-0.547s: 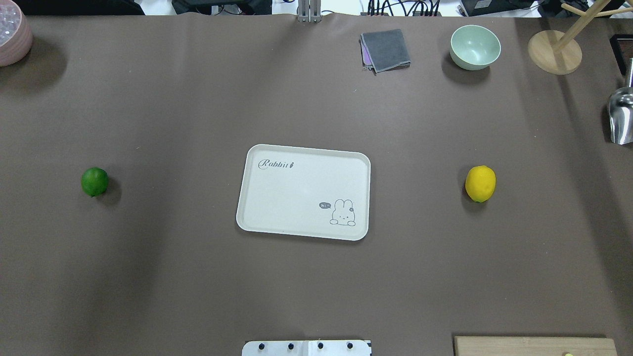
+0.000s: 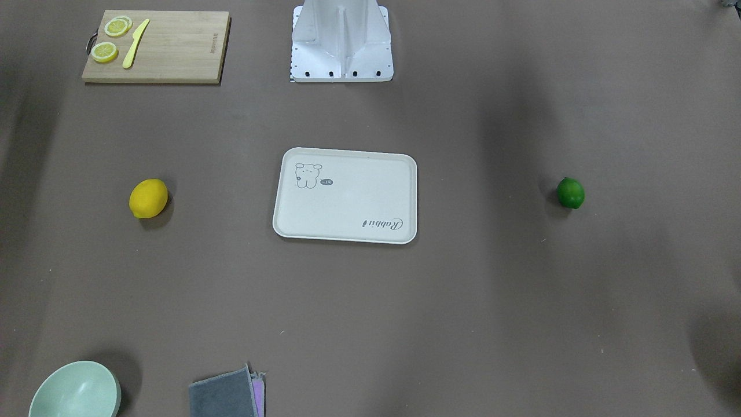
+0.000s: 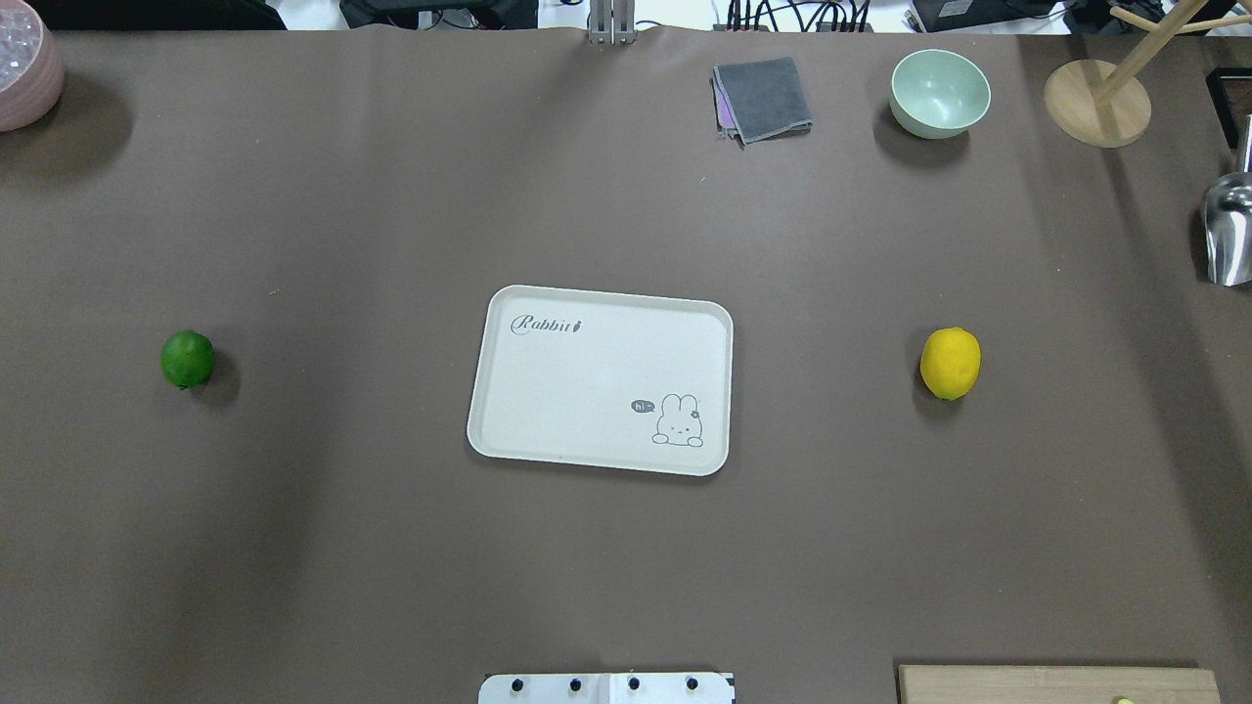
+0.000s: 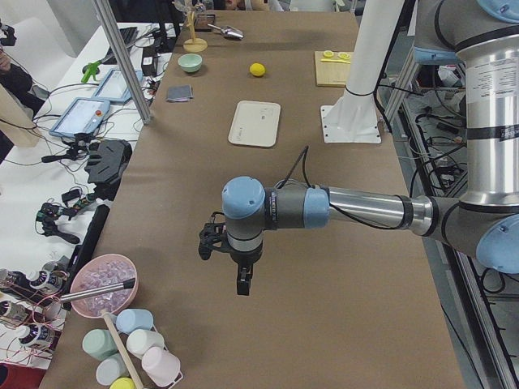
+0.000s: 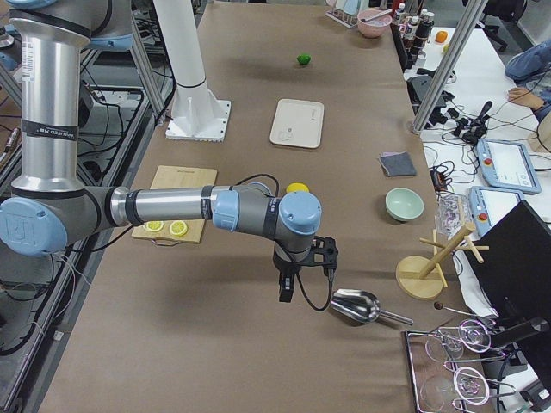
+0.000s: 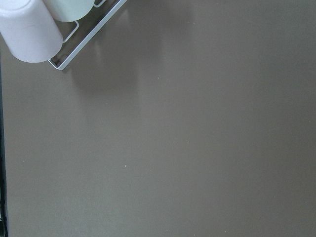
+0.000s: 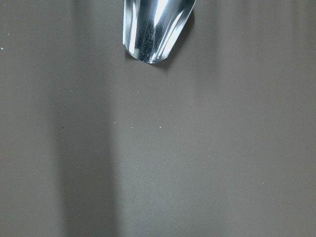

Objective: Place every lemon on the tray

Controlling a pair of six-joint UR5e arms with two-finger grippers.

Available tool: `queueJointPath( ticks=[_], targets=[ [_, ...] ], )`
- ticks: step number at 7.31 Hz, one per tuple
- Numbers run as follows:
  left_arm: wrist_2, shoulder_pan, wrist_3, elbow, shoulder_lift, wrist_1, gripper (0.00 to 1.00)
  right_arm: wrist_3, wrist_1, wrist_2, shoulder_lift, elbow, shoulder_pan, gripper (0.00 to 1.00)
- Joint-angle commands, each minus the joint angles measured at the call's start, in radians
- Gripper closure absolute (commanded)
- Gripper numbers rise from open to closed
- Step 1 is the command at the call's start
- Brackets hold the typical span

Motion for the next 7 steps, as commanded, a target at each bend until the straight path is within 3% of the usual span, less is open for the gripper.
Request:
queueJointPath(
  ticks=[1,3,5,7],
  targets=[
    [0.0,0.0,-0.002,0.004,0.0,-0.023,0.02,0.065,0.001,0.048,0.006,0.013,-0.027,0.02],
    [0.0,0.0,0.0,0.002,0.0,-0.023,0.02,0.231,0.026,0.046,0.015,0.08,-0.15,0.02],
    [0.0,0.0,-0.002,0.004,0.002,-0.025,0.02,0.401,0.179,0.046,0.019,0.079,-0.27,0.02],
    [0.0,0.0,-0.002,0.002,0.0,-0.025,0.02,0.47,0.208,0.043,0.092,0.053,-0.373,0.02]
  ],
)
